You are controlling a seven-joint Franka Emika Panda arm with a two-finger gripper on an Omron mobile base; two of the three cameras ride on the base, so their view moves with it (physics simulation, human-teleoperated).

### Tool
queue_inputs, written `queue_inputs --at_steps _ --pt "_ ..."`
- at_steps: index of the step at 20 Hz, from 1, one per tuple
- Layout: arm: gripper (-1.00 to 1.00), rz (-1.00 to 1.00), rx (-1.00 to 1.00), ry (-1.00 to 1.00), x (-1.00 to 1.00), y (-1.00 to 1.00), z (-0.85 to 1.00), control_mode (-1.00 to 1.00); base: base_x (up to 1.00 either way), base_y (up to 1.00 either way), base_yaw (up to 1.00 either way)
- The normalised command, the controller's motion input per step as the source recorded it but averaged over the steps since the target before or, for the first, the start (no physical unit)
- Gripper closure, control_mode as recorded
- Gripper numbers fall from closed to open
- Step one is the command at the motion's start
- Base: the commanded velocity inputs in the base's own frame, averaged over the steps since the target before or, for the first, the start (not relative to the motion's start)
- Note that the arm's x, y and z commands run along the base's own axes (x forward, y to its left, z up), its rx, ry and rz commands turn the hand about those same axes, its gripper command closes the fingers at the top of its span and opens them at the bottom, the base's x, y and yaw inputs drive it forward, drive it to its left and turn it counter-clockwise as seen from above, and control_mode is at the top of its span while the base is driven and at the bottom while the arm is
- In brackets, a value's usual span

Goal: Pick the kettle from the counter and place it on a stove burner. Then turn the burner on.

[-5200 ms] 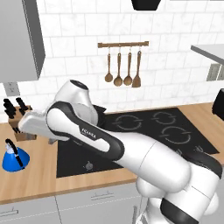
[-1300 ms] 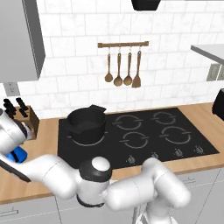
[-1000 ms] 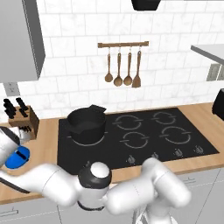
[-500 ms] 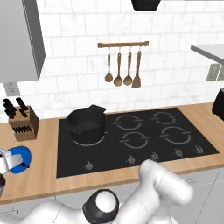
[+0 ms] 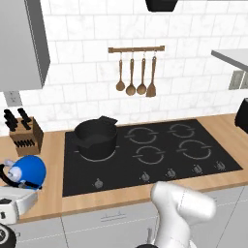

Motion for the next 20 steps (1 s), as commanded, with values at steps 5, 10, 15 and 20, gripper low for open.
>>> queue_inputs --at_steps 5,10,15,20 --pt "1.00 0.00 0.59 -0.12 -0.82 -1.00 0.40 -1.00 0.00 0.00 0.00" --pt "1.00 0.06 0.66 -0.05 -0.12 -1.00 0.15 -1.00 0.00 0.00 0.00" --pt "1.00 0.07 0.53 -0.04 0.00 -1.00 0.02 -1.00 0.00 0.00 0.00" --pt "1.00 0.00 0.50 0.04 0.18 -1.00 0.00 -1.00 0.00 0.00 0.00"
